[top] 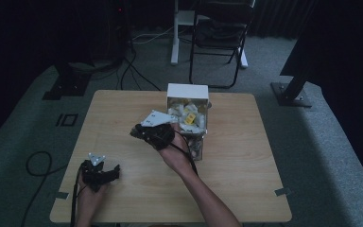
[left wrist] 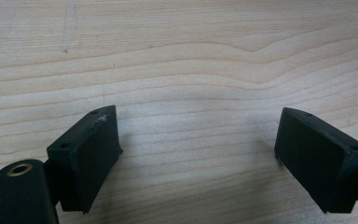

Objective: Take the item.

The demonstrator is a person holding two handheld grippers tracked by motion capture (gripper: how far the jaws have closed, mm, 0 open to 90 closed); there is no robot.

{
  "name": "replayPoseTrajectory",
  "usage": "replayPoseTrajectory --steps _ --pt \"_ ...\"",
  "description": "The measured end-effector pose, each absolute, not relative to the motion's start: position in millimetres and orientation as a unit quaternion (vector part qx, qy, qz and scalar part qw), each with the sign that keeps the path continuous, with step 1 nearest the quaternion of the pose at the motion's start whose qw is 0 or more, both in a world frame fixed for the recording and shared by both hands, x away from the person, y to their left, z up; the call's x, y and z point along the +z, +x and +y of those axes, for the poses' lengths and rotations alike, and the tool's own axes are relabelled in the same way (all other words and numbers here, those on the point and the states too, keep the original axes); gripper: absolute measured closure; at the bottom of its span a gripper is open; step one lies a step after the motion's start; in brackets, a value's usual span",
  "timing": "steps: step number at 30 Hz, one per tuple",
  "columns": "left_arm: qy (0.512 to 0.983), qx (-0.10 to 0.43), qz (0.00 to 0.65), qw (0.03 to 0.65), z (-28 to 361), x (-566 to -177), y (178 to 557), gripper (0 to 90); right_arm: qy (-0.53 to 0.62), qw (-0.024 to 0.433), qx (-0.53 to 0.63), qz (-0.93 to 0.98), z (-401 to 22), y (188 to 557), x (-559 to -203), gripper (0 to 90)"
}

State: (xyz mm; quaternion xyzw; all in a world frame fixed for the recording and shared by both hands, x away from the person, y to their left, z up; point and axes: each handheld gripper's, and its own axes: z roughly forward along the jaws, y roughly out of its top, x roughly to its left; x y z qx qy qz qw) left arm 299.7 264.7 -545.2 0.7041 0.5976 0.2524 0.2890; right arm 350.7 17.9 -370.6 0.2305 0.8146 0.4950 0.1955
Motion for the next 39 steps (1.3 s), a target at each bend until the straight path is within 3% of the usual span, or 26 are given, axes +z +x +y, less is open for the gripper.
replayPoseTrajectory --steps 39 --pt "0.706 0.252 0.596 0.288 265.1 -545.1 299.5 14.7 0.283 0.217 0.478 0.802 21.8 413.4 -317.0 90.0"
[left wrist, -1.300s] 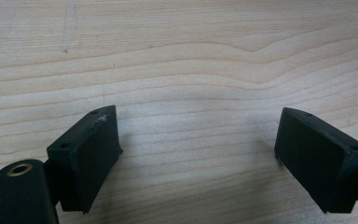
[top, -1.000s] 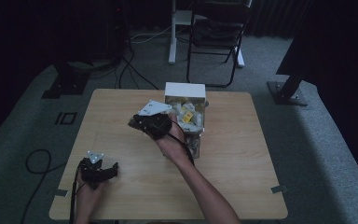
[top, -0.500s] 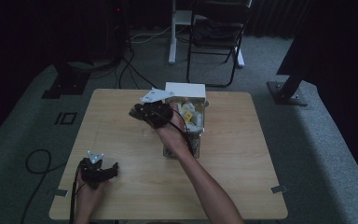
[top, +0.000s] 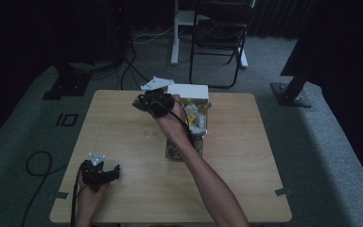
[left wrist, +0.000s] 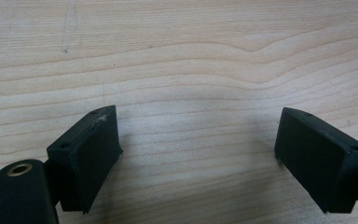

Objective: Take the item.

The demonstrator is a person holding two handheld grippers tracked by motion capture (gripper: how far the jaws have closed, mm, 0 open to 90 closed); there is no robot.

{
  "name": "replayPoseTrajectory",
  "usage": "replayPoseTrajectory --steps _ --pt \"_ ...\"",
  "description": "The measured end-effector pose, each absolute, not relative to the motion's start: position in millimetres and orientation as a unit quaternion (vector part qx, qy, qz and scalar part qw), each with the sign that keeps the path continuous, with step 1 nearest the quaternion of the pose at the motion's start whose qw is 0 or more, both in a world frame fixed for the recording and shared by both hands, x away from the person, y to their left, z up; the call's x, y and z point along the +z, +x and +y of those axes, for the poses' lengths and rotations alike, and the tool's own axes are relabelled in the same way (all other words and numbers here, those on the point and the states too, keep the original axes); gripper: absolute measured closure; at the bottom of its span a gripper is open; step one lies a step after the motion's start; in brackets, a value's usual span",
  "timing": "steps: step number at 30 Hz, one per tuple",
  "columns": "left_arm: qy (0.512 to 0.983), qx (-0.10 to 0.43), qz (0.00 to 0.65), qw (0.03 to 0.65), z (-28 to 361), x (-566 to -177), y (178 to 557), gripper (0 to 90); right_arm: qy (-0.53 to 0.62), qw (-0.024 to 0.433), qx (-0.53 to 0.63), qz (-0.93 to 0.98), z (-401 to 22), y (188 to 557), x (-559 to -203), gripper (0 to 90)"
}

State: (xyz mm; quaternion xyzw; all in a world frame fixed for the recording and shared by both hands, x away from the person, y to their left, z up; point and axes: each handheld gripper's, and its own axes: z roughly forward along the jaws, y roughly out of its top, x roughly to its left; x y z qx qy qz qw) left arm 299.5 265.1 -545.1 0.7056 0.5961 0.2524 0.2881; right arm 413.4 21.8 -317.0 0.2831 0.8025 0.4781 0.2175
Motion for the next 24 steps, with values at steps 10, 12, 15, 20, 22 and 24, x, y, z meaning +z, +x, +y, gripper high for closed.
replayPoseTrajectory --steps 10,12,15,20,22,24 --pt "0.706 0.252 0.596 0.288 265.2 -545.1 299.5 14.7 0.307 0.217 0.466 0.801 17.5 437.8 -317.0 90.0" --pt "0.706 0.252 0.596 0.288 265.1 -545.1 299.6 14.7 0.312 0.217 0.462 0.801 17.9 440.7 -317.5 90.0" --pt "0.706 0.252 0.596 0.288 265.1 -545.2 299.6 14.7 0.315 0.217 0.459 0.802 19.4 444.5 -316.5 90.0" --pt "0.706 0.253 0.596 0.288 265.1 -545.2 299.6 14.7 0.32 0.219 0.454 0.803 23.2 451.2 -313.8 90.0" --pt "0.706 0.252 0.596 0.288 265.1 -545.2 299.6 14.7 0.319 0.222 0.45 0.804 26.4 454.2 -311.2 90.0" --pt "0.706 0.253 0.596 0.288 265.1 -545.2 299.6 14.7 0.319 0.223 0.448 0.805 28.9 455.2 -310.0 90.0"
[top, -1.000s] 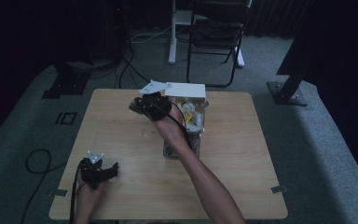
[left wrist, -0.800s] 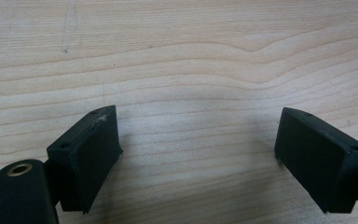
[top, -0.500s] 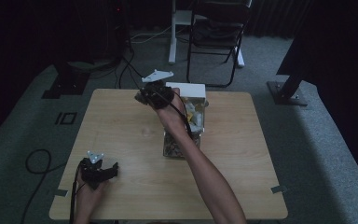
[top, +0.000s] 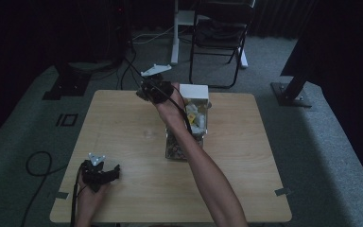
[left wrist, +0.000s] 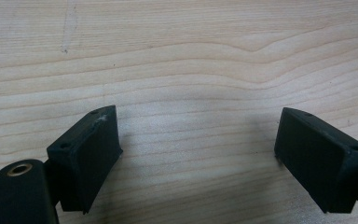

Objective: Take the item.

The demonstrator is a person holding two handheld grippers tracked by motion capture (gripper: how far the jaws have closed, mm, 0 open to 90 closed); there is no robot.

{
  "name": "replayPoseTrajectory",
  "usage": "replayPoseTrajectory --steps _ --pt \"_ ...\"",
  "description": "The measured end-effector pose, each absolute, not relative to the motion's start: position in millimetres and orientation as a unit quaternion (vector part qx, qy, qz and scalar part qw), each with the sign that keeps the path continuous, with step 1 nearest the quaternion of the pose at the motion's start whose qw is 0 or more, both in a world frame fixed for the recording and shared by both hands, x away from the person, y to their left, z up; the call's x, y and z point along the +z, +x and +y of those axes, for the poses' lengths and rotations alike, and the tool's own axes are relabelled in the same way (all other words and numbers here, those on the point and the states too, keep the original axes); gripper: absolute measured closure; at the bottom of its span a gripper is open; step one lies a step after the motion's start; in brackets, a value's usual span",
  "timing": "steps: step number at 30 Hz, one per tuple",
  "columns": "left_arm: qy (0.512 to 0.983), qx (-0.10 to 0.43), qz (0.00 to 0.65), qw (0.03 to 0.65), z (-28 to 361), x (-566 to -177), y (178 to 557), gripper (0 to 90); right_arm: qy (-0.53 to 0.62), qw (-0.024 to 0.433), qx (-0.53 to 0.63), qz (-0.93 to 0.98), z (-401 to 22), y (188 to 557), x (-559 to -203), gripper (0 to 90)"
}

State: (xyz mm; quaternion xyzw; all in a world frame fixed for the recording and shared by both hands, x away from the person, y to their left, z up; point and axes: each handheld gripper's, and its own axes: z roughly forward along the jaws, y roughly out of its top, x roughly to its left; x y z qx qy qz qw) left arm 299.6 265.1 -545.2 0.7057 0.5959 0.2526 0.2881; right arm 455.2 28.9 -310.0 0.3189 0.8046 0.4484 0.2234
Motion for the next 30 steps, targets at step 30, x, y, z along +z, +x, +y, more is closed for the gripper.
replayPoseTrajectory --steps 30 --pt "0.706 0.253 0.596 0.288 265.1 -545.2 299.6 14.7 0.328 0.227 0.438 0.806 30.3 461.0 -311.7 55.0"
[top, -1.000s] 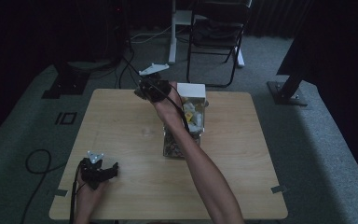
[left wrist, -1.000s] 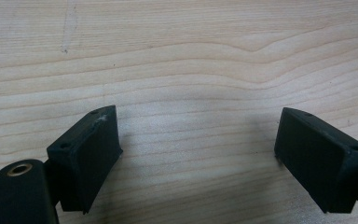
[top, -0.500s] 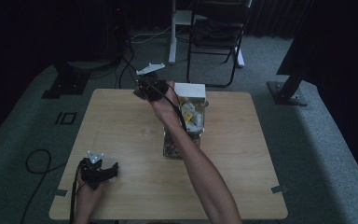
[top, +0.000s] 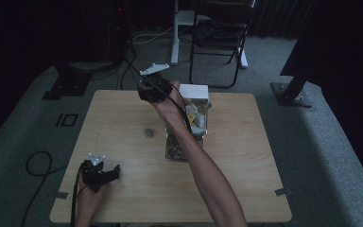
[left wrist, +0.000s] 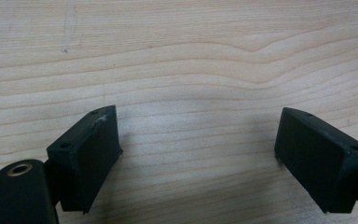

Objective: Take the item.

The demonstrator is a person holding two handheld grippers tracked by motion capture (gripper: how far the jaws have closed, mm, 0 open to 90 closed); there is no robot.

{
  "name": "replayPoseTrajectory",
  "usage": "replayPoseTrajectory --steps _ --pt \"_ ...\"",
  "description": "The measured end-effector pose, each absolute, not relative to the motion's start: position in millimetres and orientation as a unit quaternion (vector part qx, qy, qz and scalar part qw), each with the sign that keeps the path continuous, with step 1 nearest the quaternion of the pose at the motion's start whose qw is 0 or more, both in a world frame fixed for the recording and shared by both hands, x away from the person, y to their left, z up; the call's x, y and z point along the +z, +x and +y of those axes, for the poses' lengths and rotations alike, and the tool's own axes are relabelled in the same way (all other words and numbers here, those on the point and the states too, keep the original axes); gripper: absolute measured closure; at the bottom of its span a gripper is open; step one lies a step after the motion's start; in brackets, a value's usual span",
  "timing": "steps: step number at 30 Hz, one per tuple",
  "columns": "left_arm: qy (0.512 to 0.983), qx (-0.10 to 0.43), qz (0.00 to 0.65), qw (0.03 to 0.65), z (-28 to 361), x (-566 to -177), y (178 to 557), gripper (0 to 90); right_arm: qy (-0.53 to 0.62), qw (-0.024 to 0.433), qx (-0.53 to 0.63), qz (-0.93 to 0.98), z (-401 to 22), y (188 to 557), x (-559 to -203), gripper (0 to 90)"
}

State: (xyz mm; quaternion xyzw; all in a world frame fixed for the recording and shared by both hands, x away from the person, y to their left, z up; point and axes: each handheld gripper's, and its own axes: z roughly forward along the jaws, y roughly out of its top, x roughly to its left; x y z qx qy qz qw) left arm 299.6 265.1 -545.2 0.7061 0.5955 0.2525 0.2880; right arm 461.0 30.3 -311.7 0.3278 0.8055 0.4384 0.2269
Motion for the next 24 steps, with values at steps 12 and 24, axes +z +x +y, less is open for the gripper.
replayPoseTrajectory --steps 12,24 --pt "0.706 0.253 0.596 0.288 265.2 -545.2 299.6 14.7 0.331 0.209 0.455 0.8 13.9 450.5 -315.0 51.1" --pt "0.706 0.253 0.595 0.288 265.2 -545.1 299.6 14.7 0.318 0.194 0.468 0.802 6.0 429.9 -325.3 50.4"
